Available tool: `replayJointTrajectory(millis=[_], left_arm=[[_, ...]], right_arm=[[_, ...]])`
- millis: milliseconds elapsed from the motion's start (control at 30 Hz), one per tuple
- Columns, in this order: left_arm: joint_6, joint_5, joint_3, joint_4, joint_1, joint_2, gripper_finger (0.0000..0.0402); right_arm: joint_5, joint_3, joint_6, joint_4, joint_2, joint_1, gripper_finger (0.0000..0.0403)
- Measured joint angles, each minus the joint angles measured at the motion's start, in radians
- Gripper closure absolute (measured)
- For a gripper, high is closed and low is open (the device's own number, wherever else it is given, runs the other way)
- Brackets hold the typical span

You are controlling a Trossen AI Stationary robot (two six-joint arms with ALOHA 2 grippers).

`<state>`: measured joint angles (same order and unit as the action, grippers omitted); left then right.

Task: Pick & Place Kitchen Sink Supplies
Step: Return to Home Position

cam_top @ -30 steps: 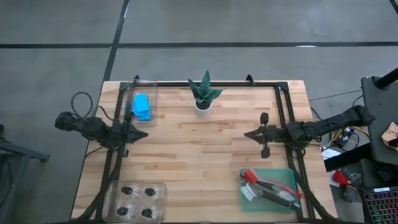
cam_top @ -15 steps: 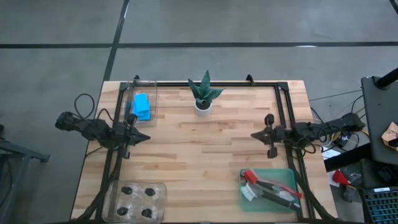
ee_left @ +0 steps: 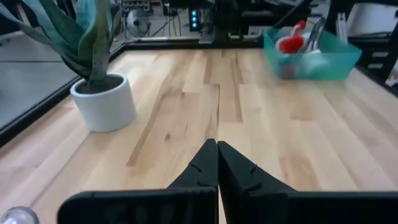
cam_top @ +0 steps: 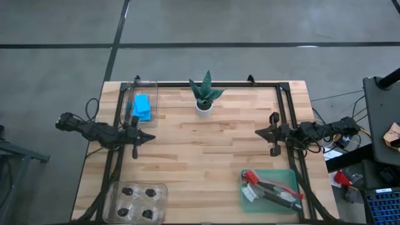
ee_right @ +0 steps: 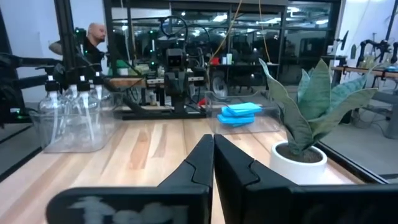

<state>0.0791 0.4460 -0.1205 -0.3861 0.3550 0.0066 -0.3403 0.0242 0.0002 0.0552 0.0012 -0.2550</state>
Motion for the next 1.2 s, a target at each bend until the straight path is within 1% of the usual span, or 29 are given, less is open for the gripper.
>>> replayJointTrajectory(millis=[233, 1200], left_arm=[[0.002, -0.002, -0.001, 0.002, 0.000, 0.035, 0.0401], [0.003, -0.003, 0.001, 0.005, 0.000, 0.036, 0.0401]], right_arm=[[0.000, 0.000, 0.000, 0.001, 0.008, 0.000, 0.0394], [-0.001, 0.000, -0.001, 0.000, 0.022, 0.000, 0.0394]])
